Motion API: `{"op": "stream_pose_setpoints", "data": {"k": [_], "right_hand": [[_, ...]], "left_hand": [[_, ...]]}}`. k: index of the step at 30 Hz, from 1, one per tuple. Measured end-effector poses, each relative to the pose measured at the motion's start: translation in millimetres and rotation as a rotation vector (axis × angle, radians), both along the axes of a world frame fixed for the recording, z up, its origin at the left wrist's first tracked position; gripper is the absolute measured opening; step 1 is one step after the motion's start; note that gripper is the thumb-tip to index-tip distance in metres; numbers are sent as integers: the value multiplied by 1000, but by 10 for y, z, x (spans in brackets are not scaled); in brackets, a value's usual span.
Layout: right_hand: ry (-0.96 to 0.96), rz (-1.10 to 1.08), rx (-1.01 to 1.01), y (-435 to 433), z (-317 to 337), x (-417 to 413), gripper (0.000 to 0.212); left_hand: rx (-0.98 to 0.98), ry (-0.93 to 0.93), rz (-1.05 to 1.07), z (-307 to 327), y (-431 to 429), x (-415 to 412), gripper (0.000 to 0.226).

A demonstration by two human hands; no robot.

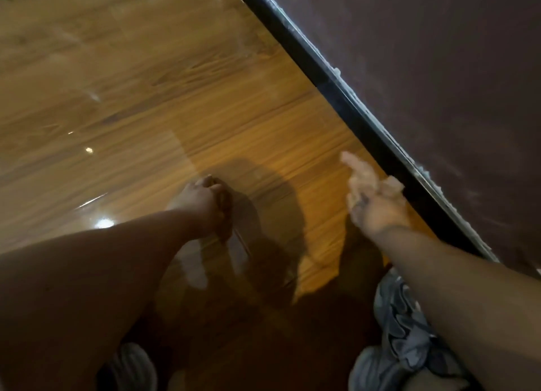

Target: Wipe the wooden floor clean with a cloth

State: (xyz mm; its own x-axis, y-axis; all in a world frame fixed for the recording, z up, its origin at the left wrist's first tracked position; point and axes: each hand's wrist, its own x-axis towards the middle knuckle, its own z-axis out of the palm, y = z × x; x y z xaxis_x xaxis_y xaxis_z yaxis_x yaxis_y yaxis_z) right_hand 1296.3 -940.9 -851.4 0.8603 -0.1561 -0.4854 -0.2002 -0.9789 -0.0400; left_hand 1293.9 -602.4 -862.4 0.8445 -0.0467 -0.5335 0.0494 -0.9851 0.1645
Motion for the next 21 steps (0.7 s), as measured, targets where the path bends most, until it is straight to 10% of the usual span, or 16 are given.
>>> {"op": "stream_pose_setpoints", "data": {"k": [4, 7, 9, 13, 18, 21], "right_hand": [[-3, -67, -65, 269, -38, 49, 47], [-143, 638, -181, 1051, -194, -577, 54], [-61, 777, 159, 1297, -299, -650, 56], [-86, 710, 223, 931, -267, -105, 53], [-120, 40, -71, 28, -349, 457, 60], [-185, 162, -58, 808, -458, 173, 60]], "left_hand": [[-88, -318, 35, -145, 86, 35, 47], [-39, -168, -73, -253, 8, -50, 60], [-3, -129, -38, -285, 123, -23, 70], [11, -127, 158, -181, 373, 308, 75], [36, -111, 161, -195, 399, 574, 76], [48, -99, 75, -204, 348, 612, 74]]}}
